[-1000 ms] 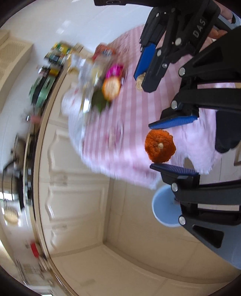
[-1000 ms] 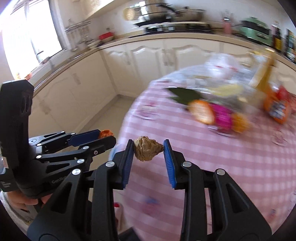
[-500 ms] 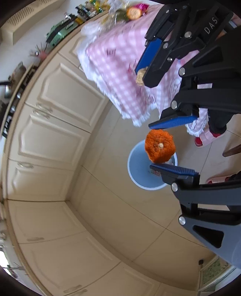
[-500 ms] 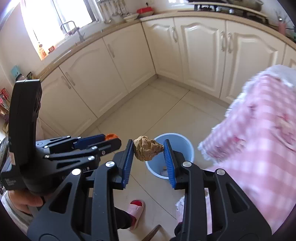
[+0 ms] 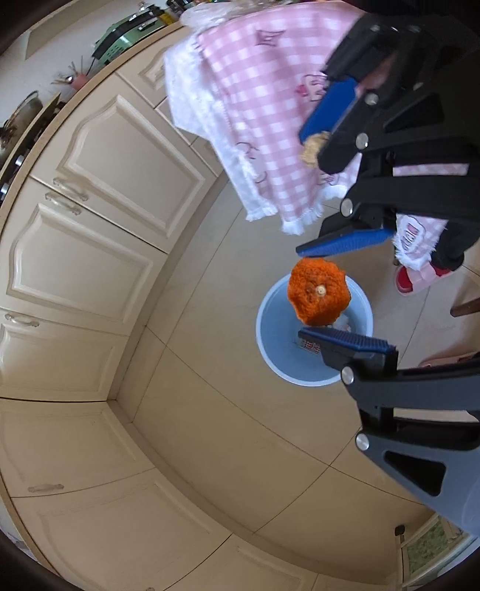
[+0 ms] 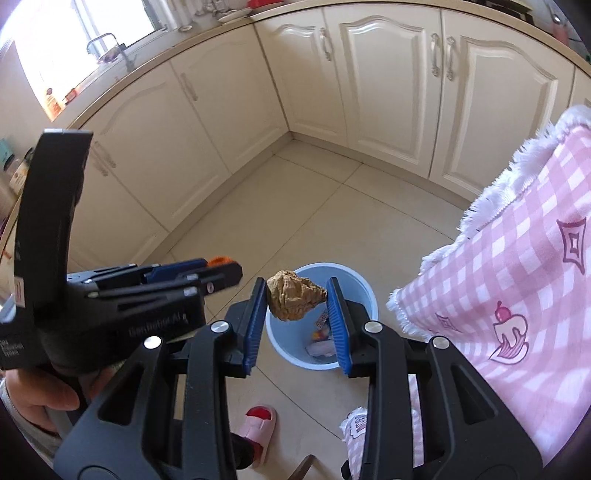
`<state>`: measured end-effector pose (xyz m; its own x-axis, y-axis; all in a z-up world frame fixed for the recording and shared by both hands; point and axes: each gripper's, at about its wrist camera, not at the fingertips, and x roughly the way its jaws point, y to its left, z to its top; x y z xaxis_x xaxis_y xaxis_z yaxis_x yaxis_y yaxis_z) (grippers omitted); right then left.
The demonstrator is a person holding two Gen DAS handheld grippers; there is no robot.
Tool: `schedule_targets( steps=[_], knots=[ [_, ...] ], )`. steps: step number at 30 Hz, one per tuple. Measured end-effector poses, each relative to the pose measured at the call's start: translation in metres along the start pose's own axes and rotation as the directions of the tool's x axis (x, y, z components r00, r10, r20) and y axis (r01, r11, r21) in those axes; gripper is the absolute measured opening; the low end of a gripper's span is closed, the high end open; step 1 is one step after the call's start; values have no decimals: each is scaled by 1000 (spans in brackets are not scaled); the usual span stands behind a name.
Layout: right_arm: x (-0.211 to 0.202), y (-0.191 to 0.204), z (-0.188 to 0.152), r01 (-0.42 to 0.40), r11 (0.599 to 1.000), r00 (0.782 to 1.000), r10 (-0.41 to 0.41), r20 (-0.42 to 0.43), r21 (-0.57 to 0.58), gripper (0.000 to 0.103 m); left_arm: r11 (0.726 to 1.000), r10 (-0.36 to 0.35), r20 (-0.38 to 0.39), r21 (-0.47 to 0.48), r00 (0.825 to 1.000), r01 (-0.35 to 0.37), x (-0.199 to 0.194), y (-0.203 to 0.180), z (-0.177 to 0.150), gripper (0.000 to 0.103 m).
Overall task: Collect trash
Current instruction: 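Carry the orange peel and brown scrap over the light-blue bucket, then open the left gripper dropping the peel while the right drops the brown scrap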
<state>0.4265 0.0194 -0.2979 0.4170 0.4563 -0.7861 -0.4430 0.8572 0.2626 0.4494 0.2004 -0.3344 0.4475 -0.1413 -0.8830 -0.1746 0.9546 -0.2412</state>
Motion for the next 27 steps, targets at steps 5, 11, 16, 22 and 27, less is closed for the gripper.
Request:
schedule_targets(
  steps=[5, 11, 16, 22, 27],
  knots=[
    [5, -3, 0, 5, 1000, 1000, -5, 4, 18, 32, 999, 1, 32, -39, 999, 1, -5, 3, 2, 60],
    [12, 0, -2, -6, 1000, 1000, 6, -13, 24, 32, 997, 29, 28, -69, 999, -27, -9, 17, -7, 61],
    [15, 7, 2, -18, 999, 999, 19, -26, 29, 33, 993, 57, 28, -101, 998, -54, -17, 35, -16, 61],
    [21, 16, 15, -29, 999, 999, 29, -13, 21, 33, 987, 73, 52, -144, 996, -65, -34, 55, -18, 61],
    [18, 28, 31, -22, 1000, 999, 21, 45, 5, 51, 984, 71, 89, -168, 994, -56, -54, 62, -16, 61]
  ],
)
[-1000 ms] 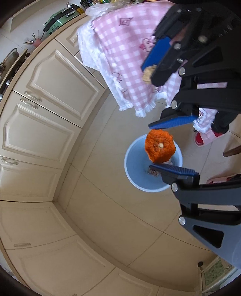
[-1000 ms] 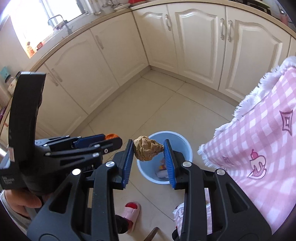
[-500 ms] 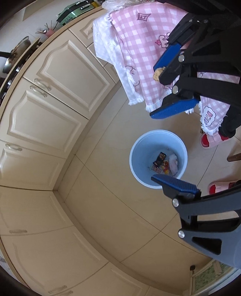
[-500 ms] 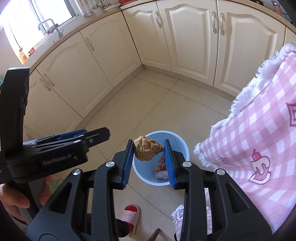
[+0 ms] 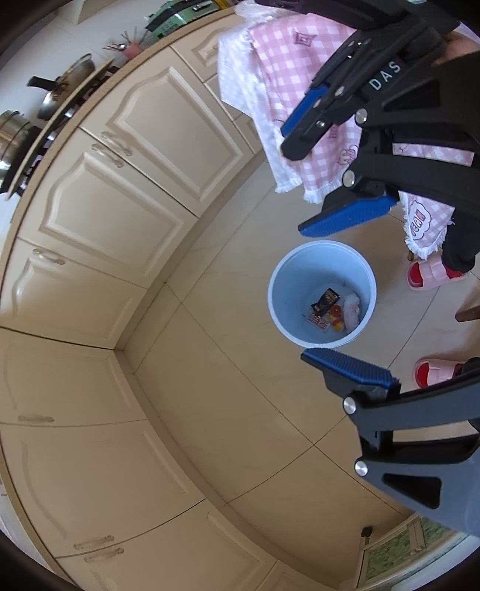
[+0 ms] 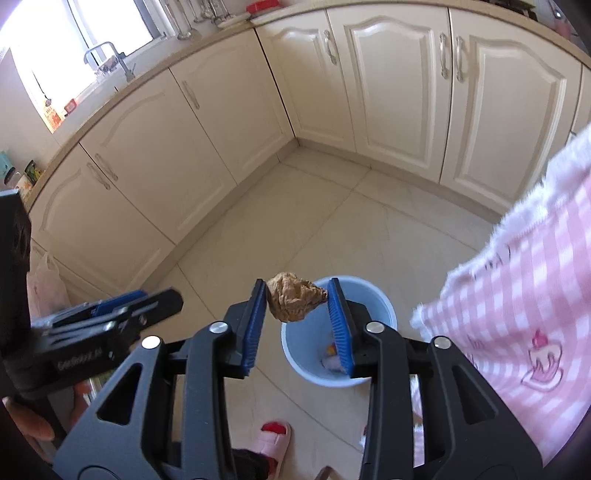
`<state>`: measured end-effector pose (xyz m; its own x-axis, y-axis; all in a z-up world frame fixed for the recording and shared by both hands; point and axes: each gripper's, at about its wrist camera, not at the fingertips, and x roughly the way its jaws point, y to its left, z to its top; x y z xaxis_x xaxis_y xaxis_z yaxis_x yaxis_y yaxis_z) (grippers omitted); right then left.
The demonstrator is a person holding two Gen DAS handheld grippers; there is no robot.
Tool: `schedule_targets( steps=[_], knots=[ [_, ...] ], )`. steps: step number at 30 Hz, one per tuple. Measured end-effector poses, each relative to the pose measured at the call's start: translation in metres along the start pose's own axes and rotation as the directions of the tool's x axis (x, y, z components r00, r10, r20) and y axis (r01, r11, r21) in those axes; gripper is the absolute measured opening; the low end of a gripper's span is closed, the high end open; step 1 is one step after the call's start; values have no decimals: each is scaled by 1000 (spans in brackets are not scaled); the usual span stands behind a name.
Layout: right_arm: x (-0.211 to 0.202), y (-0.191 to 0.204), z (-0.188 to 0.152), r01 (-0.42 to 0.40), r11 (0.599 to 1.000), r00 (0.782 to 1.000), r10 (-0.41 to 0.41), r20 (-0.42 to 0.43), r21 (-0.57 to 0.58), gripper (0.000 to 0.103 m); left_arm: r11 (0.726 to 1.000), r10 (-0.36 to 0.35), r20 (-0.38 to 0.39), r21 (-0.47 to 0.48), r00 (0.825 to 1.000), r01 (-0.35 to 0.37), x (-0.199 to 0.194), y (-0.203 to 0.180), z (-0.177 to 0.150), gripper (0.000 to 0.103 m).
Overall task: Collect trash
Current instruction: 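Open the left gripper dropping the peel while the right drops the brown scrap, then move both empty grippers back over the table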
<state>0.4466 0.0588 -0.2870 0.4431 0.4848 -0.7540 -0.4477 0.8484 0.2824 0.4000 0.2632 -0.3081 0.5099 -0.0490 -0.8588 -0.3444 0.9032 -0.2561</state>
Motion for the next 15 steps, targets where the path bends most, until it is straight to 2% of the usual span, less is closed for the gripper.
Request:
schedule_targets(
  steps=[8, 15],
  knots=[
    [-37, 9, 10, 2, 1000, 996, -1, 84, -4, 51, 999, -47, 64, 19, 997, 46, -43, -10, 2, 62],
    [-101, 13, 1, 10, 1000, 986, -9, 166, -7, 55, 996, -69, 111, 56, 991, 63, -85, -30, -12, 63]
  ],
)
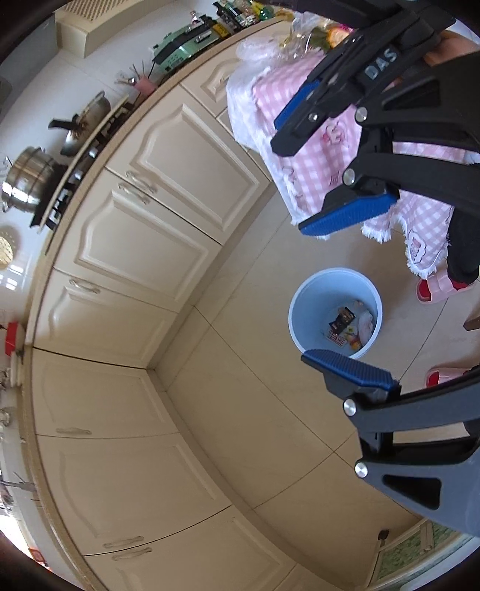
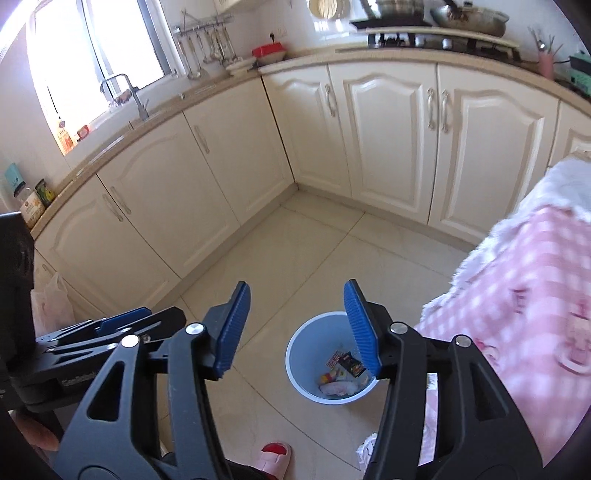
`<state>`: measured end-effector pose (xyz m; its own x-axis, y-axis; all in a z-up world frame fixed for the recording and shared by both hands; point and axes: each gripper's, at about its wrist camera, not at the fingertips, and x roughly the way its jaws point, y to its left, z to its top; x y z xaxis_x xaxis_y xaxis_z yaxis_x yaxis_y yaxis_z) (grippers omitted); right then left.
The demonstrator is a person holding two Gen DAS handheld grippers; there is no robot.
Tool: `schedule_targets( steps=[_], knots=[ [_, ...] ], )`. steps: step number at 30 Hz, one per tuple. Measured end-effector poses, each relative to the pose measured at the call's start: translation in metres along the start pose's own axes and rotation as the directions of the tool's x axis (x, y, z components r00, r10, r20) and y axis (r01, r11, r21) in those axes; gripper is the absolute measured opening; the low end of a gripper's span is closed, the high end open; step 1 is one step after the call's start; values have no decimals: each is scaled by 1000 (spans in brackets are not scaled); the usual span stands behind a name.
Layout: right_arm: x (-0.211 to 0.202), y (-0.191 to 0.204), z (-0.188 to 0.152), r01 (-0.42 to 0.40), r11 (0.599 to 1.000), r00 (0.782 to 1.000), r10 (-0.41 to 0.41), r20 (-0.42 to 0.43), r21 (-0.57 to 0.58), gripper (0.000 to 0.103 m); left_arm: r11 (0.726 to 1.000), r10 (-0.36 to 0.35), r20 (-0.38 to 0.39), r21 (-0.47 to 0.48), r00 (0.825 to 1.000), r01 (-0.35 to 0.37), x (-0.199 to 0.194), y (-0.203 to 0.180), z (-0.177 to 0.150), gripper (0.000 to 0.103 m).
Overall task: Collect trash
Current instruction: 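Move both empty grippers back over the table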
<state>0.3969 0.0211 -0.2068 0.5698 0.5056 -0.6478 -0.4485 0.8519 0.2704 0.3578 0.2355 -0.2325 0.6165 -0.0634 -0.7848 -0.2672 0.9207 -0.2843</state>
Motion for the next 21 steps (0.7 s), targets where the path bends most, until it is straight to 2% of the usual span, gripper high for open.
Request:
schedule_targets(
  steps=[7, 12, 18, 21],
  knots=[
    [-88, -17, -14, 45, 999, 990, -47, 131, 18, 58, 996, -57, 33, 76, 998, 55, -41, -47, -18, 63],
    [-155, -53, -30, 127, 990, 967, -137, 216, 60, 62, 977, -128, 30, 174, 991, 121, -59, -106, -37, 66],
    [-213, -123, -55, 215, 962, 937, -251, 242, 166, 63, 936, -212, -44, 279, 976, 216, -57, -184, -62, 67],
    [-233, -154, -68, 255, 943, 923, -304, 237, 216, 63, 908, -260, -100, 312, 961, 278, -51, -222, -73, 67]
  ],
)
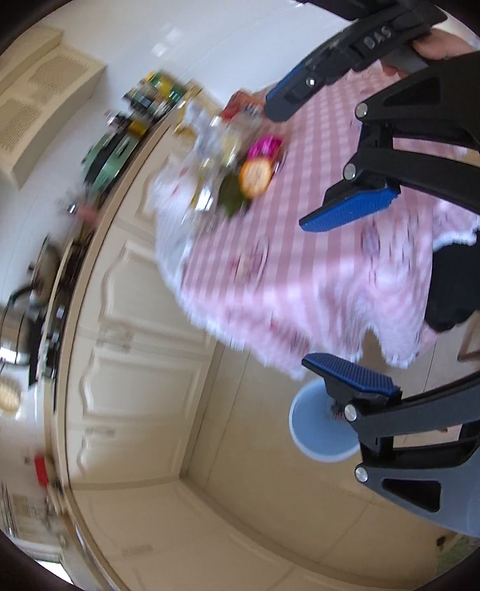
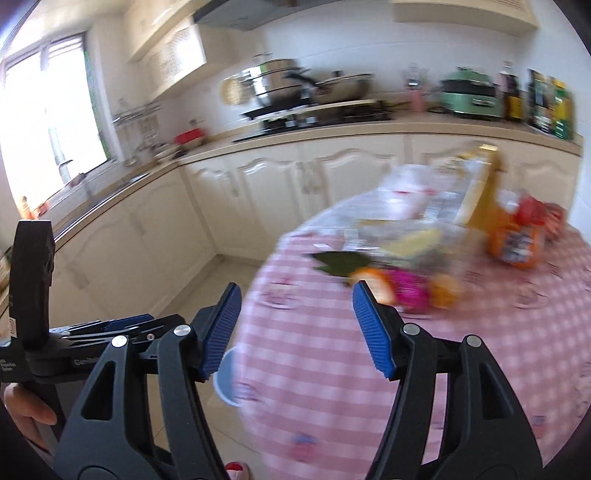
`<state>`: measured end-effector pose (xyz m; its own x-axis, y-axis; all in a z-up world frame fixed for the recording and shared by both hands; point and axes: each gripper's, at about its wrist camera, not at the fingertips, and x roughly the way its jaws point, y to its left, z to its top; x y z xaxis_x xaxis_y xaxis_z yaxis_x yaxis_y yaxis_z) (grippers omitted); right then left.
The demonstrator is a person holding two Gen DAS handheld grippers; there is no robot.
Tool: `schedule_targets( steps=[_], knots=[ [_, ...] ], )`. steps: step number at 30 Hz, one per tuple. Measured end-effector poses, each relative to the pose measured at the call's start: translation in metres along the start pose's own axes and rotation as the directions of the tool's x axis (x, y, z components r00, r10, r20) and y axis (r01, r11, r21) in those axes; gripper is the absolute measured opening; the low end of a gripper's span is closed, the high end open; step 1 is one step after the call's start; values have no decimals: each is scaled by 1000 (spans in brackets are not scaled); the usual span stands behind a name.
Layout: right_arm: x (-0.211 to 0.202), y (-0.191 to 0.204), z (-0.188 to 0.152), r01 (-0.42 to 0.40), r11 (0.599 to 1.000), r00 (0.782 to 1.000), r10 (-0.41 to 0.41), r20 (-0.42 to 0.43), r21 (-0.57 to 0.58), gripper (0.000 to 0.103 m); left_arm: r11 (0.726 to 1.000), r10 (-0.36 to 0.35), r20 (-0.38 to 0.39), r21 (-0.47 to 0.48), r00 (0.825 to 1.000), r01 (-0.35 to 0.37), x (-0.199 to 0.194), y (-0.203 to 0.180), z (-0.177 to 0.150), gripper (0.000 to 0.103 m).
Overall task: Collect trash
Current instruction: 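Move both empty grippers back over the table, then grasp the leafy orange half with the left gripper while the right grasps the pink candy wrapper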
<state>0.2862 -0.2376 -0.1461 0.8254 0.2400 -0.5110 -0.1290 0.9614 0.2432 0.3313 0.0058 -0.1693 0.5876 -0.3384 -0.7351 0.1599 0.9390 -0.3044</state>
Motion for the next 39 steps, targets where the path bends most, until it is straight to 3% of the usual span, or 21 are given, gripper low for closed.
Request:
schedule_targets(
  steps=[8, 12, 21, 29, 30, 32, 39],
  knots=[
    [0, -77, -8, 105, 989, 993, -100, -55, 102, 63, 994, -88, -55, 64, 995, 91, 53, -78, 12, 67],
    [5, -98, -13, 119, 986, 990, -109, -86, 116, 63, 993, -75, -74, 84, 994, 81, 82, -99, 20, 67],
    [20, -127, -20, 74, 979, 987, -44, -153, 191, 63, 995, -91, -62, 35, 994, 93, 123, -104, 37, 66],
    [34, -121, -15, 30, 983, 984, 3, -181, 180, 64, 996, -88, -65, 24, 994, 89, 145, -102, 51, 66],
    [35, -121, -15, 25, 983, 983, 9, -183, 182, 64, 995, -100, -65, 22, 993, 101, 146, -102, 50, 62],
    [38, -119, -15, 20, 983, 982, 15, -189, 183, 64, 991, -132, -78, 26, 988, 135, 146, -102, 49, 41],
    [43, -109, -8, 13, 986, 984, 17, -178, 164, 64, 986, -163, -66, 12, 984, 164, 130, -93, 41, 38]
  ],
)
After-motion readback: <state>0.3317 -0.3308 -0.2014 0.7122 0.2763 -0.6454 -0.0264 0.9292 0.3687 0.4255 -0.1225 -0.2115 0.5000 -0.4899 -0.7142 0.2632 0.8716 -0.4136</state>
